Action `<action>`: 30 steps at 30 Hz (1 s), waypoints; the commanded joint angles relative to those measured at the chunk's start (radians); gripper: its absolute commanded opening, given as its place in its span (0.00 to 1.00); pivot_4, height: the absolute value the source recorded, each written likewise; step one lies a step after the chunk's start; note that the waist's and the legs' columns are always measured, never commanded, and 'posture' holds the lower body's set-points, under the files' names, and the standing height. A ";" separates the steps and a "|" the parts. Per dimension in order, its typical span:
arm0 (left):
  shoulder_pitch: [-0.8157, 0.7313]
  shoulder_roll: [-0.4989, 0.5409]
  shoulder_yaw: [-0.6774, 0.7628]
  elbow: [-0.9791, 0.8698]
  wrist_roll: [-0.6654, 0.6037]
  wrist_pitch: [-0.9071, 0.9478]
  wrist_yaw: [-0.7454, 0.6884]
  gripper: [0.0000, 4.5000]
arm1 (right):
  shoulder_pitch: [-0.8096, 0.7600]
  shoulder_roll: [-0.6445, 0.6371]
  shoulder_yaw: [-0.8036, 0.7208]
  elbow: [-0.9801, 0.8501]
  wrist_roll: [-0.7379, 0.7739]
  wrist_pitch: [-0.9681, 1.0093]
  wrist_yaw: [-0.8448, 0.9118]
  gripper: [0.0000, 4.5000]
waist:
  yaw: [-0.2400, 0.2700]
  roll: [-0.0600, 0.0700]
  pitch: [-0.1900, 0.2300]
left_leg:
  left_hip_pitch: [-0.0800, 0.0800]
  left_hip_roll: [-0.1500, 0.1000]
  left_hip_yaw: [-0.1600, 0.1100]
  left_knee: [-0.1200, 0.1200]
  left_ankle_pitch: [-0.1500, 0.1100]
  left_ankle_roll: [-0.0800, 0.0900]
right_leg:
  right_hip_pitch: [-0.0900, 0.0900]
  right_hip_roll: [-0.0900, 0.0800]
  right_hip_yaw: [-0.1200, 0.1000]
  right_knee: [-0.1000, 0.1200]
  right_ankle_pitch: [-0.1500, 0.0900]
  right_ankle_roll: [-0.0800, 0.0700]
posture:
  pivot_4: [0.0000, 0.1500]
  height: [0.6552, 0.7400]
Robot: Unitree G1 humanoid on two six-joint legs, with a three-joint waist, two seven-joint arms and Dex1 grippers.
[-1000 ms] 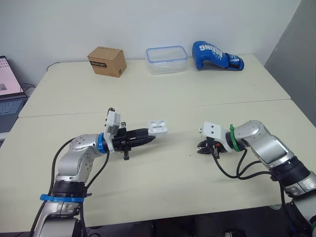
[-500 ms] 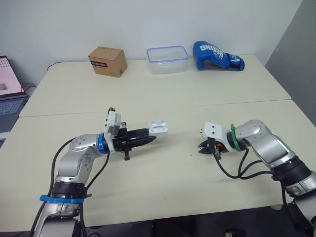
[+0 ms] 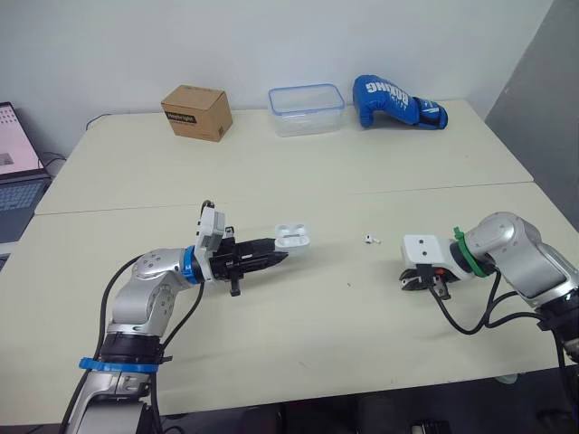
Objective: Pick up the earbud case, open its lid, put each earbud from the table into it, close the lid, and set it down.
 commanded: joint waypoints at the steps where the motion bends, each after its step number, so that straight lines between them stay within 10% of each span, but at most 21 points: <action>1: -0.003 -0.001 0.004 -0.016 -0.004 -0.019 -0.006 0.17 | 0.017 -0.017 -0.029 -0.024 0.002 -0.015 0.021 0.09 | 0.000 0.000 0.000 | 0.000 0.000 0.000 0.000 0.000 0.000 | 0.000 0.000 0.000 0.000 0.000 0.000 | 1.00 0.89; 5: -0.004 -0.001 0.002 -0.015 -0.002 -0.021 -0.008 0.17 | 0.018 -0.008 -0.023 -0.005 -0.021 -0.018 0.012 0.09 | 0.000 0.000 0.000 | 0.000 0.000 0.000 0.000 0.000 0.000 | 0.000 0.000 0.000 0.000 0.000 0.000 | 1.00 0.89; 13: 0.002 0.001 0.002 -0.017 0.000 -0.023 -0.008 0.17 | 0.015 -0.020 -0.004 -0.039 -0.066 -0.008 0.036 0.70 | 0.001 0.000 0.000 | 0.000 0.000 0.000 0.000 0.000 0.000 | 0.000 0.000 0.000 0.000 0.000 0.000 | 1.00 0.89; 30: -0.008 -0.012 0.000 -0.017 0.004 -0.025 0.000 0.17 | -0.060 -0.030 0.149 -0.258 -0.345 0.104 0.154 0.70 | 0.002 0.000 0.000 | 0.000 0.000 0.000 0.000 0.000 0.000 | 0.000 0.000 0.000 0.000 0.000 0.000 | 1.00 0.89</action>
